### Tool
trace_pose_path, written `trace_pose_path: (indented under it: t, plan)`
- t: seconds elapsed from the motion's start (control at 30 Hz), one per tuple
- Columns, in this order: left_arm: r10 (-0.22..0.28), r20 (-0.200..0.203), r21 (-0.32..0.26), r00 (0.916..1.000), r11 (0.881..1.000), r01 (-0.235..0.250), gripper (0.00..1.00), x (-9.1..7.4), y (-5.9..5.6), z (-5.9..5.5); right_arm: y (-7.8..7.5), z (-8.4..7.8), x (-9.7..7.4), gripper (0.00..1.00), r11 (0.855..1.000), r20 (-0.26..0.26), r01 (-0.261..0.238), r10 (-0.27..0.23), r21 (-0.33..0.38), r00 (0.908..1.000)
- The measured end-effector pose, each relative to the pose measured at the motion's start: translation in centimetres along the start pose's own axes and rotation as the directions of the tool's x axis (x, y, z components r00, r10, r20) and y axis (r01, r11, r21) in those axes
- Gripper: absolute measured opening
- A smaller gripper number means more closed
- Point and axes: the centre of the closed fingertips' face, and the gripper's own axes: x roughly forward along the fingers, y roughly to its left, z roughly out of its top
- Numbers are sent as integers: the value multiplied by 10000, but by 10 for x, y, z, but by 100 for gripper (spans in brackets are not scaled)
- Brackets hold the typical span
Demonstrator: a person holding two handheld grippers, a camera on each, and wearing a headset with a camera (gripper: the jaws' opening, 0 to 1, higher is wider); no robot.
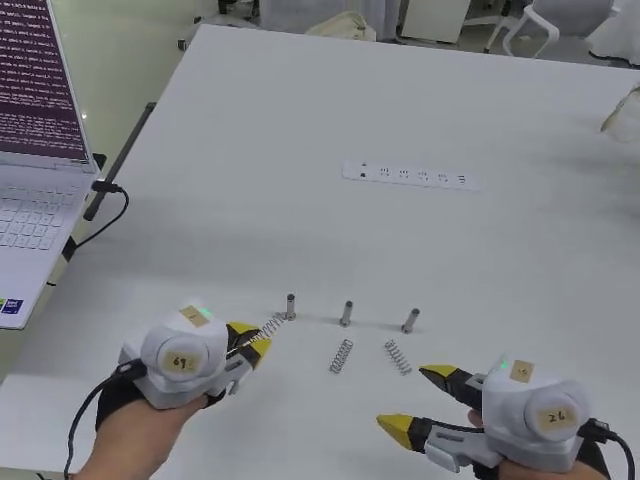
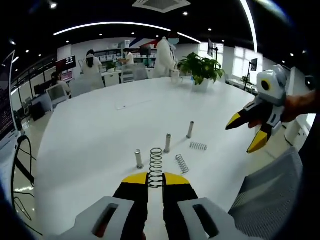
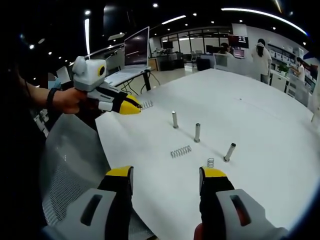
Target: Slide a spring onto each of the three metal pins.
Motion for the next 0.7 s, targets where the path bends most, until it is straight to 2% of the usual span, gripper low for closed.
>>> trace_pose_path:
  t: [0.23,0.4,0.7]
  plan:
    - [-451,16,401,9990,9982,450,2,4,-16,6,1,5,5,50,9999,73,-172,172,-9,9998]
    - [-802,-35,852,9968,9931,802,2,4,-30,10,3,20,12,47,9989,372,-460,463,-72,9982]
    - [-1423,38,1433,9898,9797,1403,2,5,-58,18,13,41,27,43,9920,479,-1158,1182,-504,9918]
